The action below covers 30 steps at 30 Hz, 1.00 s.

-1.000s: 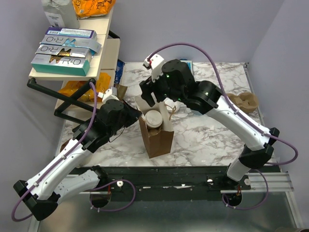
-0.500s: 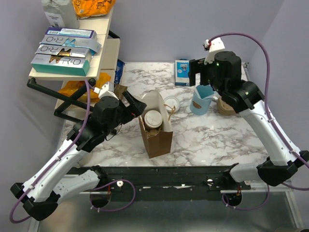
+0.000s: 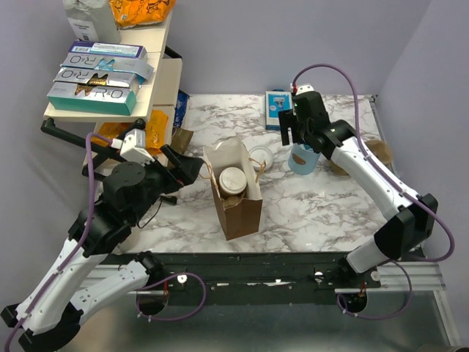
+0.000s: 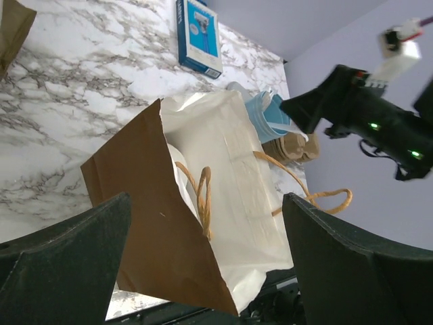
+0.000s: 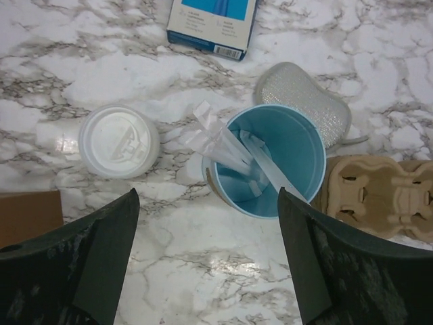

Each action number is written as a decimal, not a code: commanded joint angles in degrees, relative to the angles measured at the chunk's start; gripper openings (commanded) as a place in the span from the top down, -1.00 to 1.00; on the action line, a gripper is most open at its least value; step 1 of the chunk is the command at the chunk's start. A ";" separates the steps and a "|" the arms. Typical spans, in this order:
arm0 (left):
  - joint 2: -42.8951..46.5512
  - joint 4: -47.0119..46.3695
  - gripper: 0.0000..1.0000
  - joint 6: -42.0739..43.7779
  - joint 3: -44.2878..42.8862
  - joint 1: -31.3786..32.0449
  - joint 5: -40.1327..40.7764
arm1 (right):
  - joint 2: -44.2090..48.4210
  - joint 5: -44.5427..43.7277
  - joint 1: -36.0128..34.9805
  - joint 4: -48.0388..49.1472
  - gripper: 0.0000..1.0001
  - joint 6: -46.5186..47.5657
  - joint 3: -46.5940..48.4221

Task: Pack the takeout coffee

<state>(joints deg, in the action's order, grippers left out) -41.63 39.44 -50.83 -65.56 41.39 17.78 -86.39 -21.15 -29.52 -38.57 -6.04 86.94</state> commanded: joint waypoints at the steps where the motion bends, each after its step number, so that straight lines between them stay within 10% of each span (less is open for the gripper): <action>1: 3.47 1.86 -0.98 3.89 1.92 0.19 1.20 | -5.44 -3.81 0.07 1.57 -0.68 -3.44 1.65; 30: 4.80 4.33 -0.98 1.08 4.56 0.19 10.78 | -9.86 -10.41 0.16 5.34 0.71 -3.54 0.69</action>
<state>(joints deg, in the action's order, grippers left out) -37.23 43.88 -49.76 -61.89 41.39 26.55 -97.93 -29.85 -29.52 -34.54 -9.45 87.70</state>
